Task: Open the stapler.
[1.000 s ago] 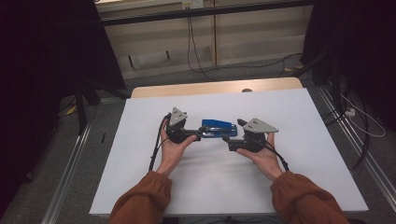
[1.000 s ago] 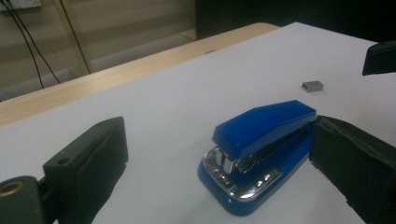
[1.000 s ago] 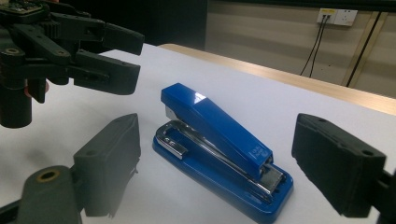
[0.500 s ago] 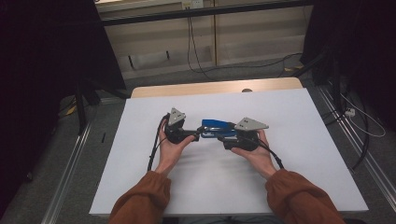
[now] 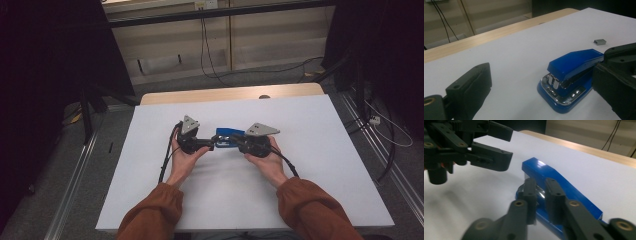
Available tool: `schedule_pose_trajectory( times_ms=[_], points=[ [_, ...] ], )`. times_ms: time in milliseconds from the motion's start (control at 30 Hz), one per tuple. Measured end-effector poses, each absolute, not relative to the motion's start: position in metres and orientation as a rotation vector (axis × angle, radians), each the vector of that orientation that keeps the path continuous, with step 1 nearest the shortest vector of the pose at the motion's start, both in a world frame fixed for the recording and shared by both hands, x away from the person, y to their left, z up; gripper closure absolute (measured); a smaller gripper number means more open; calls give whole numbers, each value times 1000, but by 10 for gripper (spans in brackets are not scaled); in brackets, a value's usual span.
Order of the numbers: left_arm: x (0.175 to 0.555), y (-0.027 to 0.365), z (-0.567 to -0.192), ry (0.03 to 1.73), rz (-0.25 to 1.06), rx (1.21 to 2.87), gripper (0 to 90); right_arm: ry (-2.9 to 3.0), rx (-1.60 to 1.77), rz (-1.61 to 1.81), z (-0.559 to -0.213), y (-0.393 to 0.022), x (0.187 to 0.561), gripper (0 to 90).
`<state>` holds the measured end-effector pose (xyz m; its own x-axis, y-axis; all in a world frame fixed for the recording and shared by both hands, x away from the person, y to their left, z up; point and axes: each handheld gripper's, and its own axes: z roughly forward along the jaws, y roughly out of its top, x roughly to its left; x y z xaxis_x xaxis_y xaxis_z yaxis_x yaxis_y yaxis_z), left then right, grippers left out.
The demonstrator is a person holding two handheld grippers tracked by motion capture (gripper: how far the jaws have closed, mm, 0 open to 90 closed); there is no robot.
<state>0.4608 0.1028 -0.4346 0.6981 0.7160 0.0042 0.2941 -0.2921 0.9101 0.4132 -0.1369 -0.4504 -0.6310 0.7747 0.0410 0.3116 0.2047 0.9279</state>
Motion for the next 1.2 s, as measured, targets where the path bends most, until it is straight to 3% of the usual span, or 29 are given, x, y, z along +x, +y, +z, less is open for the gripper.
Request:
schedule_pose_trajectory(
  times_ms=[167,333,567,733,867,1200],
  points=[
    [461,103,-436,791,511,1893,76,2050,1017,1424,-451,-135,416,900],
    [461,106,-435,788,523,1895,288,2109,1031,1404,-455,-130,421,900],
    [467,113,-439,824,457,1902,515,2148,1032,1375,-458,-128,424,900],
    [466,112,-442,796,429,1941,767,2177,1023,1340,-459,-127,426,900],
    [466,110,-443,775,426,1975,896,2189,1023,1330,-460,-127,427,900],
    [469,101,-444,753,389,2035,900,2240,1003,1265,-461,-122,431,900]
  ],
)
